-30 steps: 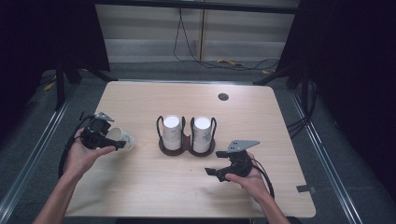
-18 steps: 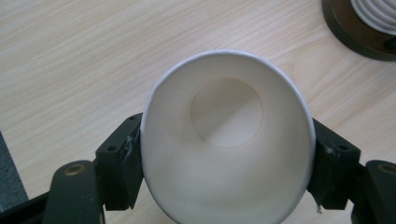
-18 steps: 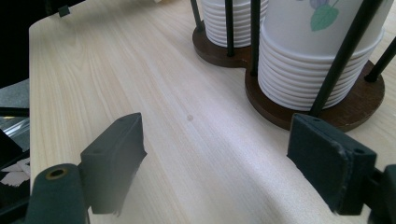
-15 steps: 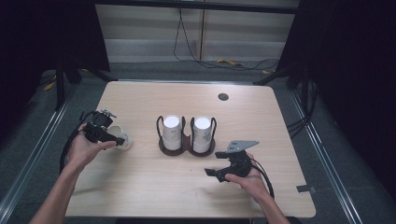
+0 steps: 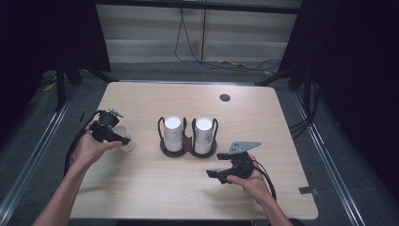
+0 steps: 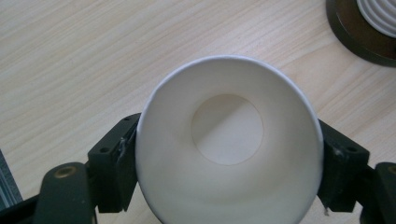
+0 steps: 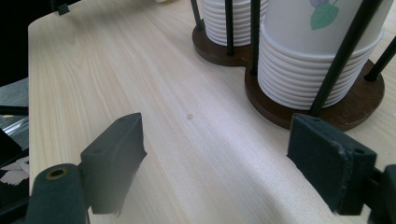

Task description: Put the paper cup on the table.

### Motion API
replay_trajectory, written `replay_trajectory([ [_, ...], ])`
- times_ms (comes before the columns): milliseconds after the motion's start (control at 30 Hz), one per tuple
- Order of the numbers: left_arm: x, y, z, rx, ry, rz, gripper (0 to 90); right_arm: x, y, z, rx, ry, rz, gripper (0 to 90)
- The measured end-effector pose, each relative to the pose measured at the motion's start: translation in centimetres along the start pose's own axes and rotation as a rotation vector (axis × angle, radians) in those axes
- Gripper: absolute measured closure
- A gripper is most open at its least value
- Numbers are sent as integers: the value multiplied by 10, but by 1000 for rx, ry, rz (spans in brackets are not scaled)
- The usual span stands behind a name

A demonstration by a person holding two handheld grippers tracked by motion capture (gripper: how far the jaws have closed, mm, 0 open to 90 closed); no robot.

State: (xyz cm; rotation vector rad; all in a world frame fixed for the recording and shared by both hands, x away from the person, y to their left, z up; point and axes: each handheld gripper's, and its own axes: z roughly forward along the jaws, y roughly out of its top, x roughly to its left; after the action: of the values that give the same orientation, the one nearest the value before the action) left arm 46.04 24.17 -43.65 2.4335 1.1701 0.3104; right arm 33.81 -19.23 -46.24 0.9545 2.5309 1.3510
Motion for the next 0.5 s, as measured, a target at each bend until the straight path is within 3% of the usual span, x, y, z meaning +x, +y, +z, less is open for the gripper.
replay_trajectory([
  [233, -2, 1, 4, -6, -8, -16, 206, 0, 0, 0, 1, 0, -2, 188],
  [500, -4, 1, 6, 1, -1, 3, 182, 0, 0, 0, 1, 2, -5, 191],
])
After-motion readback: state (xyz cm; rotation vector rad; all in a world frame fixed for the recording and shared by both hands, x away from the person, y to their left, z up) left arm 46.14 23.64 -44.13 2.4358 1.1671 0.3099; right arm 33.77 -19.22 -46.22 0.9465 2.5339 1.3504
